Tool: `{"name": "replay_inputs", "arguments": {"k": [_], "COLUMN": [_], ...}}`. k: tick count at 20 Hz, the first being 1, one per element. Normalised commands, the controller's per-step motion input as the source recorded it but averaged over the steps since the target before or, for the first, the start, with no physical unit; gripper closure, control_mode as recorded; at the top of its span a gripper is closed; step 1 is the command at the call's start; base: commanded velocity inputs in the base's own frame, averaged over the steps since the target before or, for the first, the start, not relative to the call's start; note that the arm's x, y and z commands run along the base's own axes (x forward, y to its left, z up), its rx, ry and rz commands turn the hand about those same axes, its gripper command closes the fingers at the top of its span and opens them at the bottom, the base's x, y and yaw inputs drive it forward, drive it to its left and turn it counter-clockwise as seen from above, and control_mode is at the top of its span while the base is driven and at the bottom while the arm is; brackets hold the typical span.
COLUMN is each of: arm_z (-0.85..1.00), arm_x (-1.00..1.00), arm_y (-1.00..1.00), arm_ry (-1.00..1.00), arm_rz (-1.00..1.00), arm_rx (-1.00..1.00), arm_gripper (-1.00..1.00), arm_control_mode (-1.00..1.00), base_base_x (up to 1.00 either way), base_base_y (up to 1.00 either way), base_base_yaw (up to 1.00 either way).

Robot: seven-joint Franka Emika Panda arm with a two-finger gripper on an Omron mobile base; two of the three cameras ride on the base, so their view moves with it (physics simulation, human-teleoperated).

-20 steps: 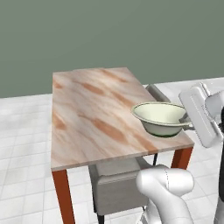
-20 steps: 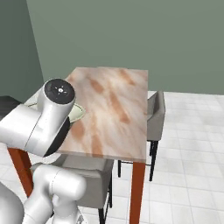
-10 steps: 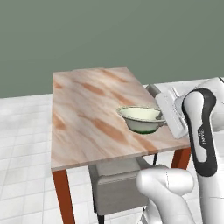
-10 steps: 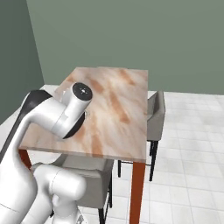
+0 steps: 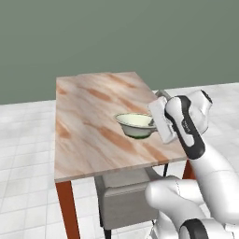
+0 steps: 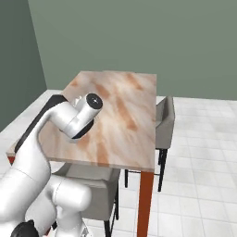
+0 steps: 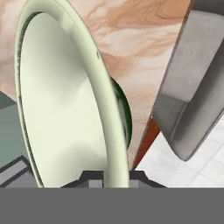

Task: Pick up the bowls from the cabinet and place each bowl in front of a stool on the dining counter.

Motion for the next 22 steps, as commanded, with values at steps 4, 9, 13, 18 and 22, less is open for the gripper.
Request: {"name": "replay_inputs", "arguments": {"k": [4, 9, 13, 18, 22], "arm_z": [-0.47, -0.50, -0.46, -0.38, -0.44], "arm_x": [0.96, 0.72, 0.38, 0.00, 0.00], "arm_y": [0.00, 0.00, 0.00, 0.00, 0.01], "arm_ry": [0.00, 0.00, 0.00, 0.00, -0.06], "arm_rz": [0.00, 0.00, 0.00, 0.00, 0.00], "arm_rx": [0.00, 0.00, 0.00, 0.00, 0.00], "arm_gripper": [1.00, 1.00, 1.00, 1.00, 1.00], "arm_control_mode": [-1.00, -1.00, -1.00, -1.00, -1.00], "base_base_x": [0.00, 0.00, 0.00, 0.00, 0.00], "base_base_y": [0.00, 0.00, 0.00, 0.00, 0.00], "base_base_yaw": [0.00, 0.00, 0.00, 0.00, 0.00]}}
